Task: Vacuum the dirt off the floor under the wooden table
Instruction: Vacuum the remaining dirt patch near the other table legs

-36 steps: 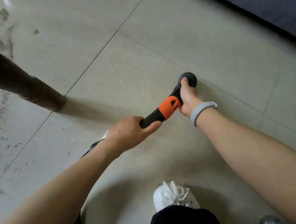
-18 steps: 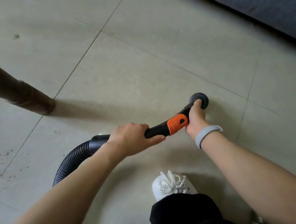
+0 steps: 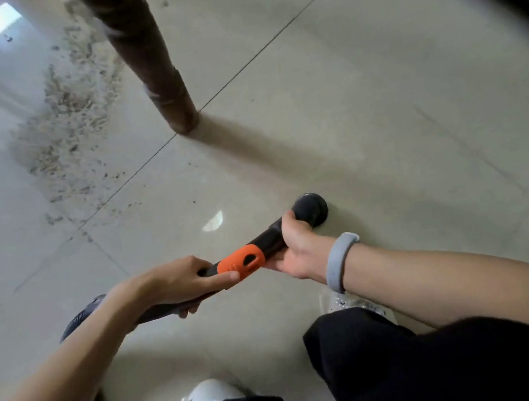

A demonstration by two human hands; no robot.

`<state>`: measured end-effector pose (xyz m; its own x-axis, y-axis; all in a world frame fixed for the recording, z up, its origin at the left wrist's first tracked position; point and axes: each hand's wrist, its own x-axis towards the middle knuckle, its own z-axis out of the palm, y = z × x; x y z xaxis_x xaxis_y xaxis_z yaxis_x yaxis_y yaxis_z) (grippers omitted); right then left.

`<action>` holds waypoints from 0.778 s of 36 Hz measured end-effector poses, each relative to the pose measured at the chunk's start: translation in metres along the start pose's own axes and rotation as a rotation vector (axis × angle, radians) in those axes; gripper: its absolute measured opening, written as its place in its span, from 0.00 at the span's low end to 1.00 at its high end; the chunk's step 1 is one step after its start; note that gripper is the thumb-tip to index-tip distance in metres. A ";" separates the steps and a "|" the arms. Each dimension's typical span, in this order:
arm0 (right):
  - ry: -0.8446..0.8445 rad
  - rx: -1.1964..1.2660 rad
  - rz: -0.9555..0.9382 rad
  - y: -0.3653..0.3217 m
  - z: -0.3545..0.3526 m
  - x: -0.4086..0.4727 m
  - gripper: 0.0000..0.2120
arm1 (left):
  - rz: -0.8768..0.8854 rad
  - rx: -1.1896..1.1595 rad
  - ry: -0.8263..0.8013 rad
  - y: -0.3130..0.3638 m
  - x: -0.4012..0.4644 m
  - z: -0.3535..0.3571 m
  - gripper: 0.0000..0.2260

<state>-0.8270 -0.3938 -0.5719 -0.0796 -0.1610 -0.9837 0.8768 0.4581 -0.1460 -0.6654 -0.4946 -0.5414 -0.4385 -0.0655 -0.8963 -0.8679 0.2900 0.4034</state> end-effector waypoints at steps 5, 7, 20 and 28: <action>-0.077 -0.123 0.127 0.030 0.016 -0.009 0.24 | -0.053 -0.164 -0.024 -0.040 -0.022 0.018 0.44; -0.090 -0.195 0.079 0.032 0.023 -0.008 0.23 | -0.066 -0.228 0.059 -0.045 -0.028 0.028 0.43; -0.022 -0.605 -0.223 -0.014 0.056 -0.001 0.20 | -0.063 -0.307 0.443 -0.009 -0.014 0.054 0.28; -0.080 -0.731 -0.065 0.046 0.070 -0.004 0.23 | -0.164 -0.207 0.420 -0.067 -0.052 0.082 0.27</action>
<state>-0.7535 -0.4333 -0.5676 -0.0617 -0.2580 -0.9642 0.3298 0.9065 -0.2637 -0.5654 -0.4328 -0.5373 -0.3113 -0.4856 -0.8169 -0.9429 0.0509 0.3291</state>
